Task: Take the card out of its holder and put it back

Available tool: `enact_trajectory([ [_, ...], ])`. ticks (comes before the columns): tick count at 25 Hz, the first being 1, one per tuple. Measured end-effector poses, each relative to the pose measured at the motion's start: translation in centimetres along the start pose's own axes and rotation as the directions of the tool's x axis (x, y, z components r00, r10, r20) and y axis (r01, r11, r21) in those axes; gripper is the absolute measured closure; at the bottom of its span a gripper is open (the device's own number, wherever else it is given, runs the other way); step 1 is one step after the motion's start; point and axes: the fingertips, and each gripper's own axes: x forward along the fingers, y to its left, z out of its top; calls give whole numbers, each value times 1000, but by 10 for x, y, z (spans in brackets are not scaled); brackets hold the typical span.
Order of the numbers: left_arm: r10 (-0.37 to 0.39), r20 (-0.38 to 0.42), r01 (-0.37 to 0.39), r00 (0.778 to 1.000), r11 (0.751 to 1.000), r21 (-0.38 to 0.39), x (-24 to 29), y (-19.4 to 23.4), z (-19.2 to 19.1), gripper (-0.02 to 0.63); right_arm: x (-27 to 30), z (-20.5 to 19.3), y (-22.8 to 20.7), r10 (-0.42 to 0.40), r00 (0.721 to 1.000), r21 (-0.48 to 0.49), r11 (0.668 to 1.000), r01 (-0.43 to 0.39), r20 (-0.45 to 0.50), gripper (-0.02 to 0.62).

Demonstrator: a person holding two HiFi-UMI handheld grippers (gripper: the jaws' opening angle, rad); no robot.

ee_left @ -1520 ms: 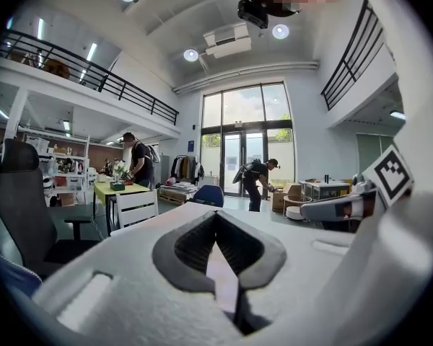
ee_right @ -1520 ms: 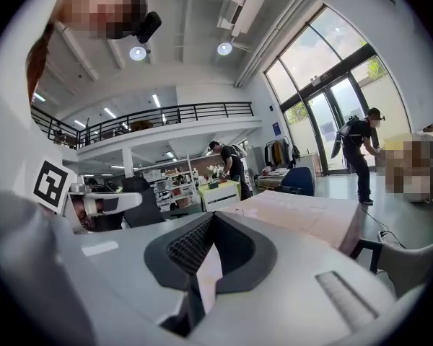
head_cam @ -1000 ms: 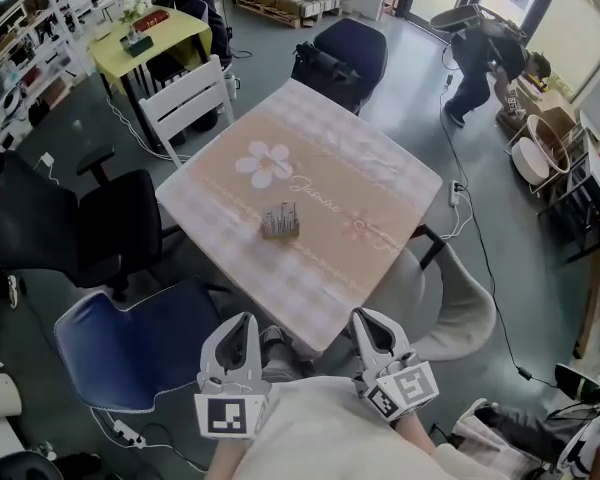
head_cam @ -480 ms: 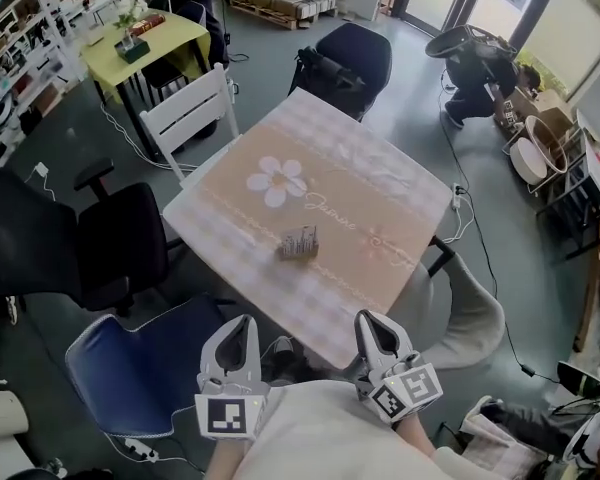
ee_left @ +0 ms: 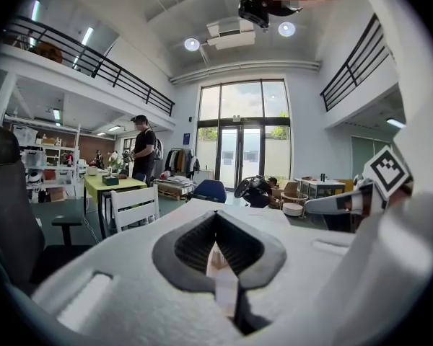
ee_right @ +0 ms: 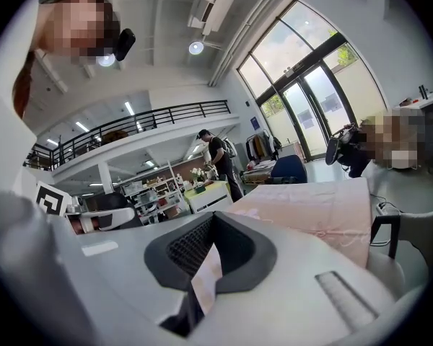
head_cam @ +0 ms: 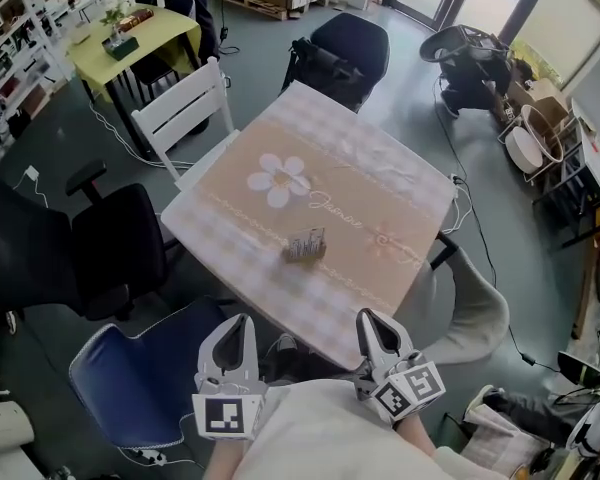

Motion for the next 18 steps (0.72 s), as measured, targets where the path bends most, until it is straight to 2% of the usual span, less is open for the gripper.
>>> enact_trajectory([
  [6, 1, -24, -1, 1000, 1000, 13, 3, 3, -8, 604, 7, 5, 0, 8, 1000, -10, 1000, -8, -4, 594],
  [13, 27, 13, -27, 1000, 1000, -12, 20, -5, 4, 604, 17, 15, -13, 41, 999, -21, 999, -41, -15, 594],
  [18, 34, -40, -33, 999, 999, 21, 28, -21, 1, 604, 19, 24, -28, 69, 997, -30, 997, -70, -33, 594],
])
